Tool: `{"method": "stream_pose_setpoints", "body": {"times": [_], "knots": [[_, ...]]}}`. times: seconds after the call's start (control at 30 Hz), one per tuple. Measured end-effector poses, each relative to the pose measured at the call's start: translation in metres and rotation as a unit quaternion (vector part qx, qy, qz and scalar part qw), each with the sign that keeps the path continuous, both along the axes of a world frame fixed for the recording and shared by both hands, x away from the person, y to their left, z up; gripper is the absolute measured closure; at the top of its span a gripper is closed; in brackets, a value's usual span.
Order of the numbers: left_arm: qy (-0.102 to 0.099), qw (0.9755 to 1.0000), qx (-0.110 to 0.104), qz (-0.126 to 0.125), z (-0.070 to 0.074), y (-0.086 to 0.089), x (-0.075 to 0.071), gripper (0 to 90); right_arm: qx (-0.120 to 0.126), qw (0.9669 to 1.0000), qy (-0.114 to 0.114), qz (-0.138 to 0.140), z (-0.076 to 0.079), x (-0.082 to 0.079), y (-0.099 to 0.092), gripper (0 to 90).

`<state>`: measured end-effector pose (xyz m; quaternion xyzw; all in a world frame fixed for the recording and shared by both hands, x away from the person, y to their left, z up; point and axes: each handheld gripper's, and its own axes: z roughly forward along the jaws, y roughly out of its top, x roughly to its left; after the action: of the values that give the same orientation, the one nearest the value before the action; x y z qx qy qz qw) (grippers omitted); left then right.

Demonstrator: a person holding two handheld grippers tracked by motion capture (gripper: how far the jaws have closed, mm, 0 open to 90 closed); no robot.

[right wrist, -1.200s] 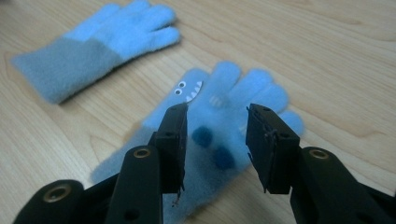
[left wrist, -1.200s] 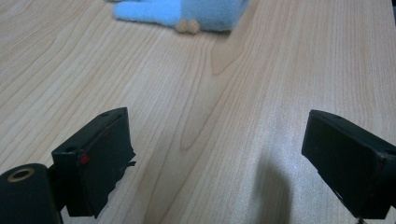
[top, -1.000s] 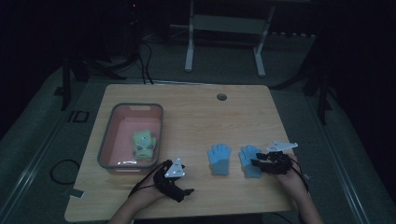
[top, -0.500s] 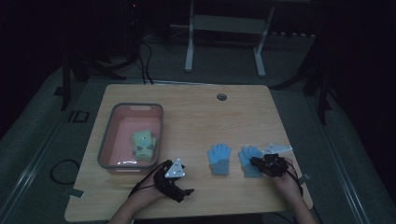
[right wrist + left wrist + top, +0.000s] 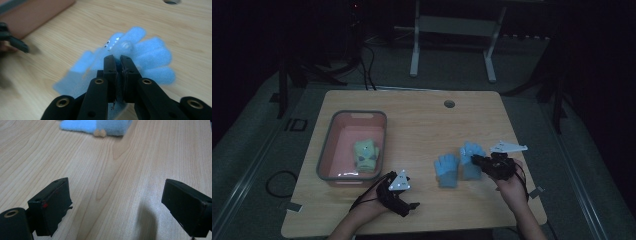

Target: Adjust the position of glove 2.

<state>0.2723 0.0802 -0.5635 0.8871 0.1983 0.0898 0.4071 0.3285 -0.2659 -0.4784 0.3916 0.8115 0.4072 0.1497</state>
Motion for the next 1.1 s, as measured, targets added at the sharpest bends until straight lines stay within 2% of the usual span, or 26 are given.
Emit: {"method": "stream_pose_setpoints", "body": {"times": [0.17, 0.37, 0.53, 0.67, 0.87, 1.1], "knots": [[0.001, 1.0, 0.0, -0.001, 0.0, 0.0, 0.0, 8.8, 0.02, 0.9995, 0.007, 0.023, 0.002, 0.0, 0.022, 84.1], [0.0, 1.0, 0.001, 0.0, 0.0, 0.0, 0.0, 8.9, 0.024, 0.9983, 0.02, 0.05, -0.004, -0.001, 0.049, 84.2], [-0.001, 1.0, 0.0, 0.0, 0.0, 0.0, 0.0, 8.9, 0.021, 0.9975, 0.027, 0.062, -0.01, 0.0, 0.06, 84.1], [0.0, 1.0, 0.0, -0.001, 0.0, 0.0, 0.0, 8.9, -0.003, 0.9973, 0.037, 0.064, -0.024, 0.003, 0.065, 84.0], [0.0, 1.0, 0.0, 0.0, 0.0, 0.0, 0.0, 8.8, -0.009, 0.9964, 0.058, 0.061, -0.039, 0.01, 0.064, 83.8], [-0.004, 1.0, 0.003, -0.002, -0.001, 0.0, -0.001, 8.9, -0.036, 0.9952, 0.07, 0.058, -0.057, 0.016, 0.066, 81.7]]}}
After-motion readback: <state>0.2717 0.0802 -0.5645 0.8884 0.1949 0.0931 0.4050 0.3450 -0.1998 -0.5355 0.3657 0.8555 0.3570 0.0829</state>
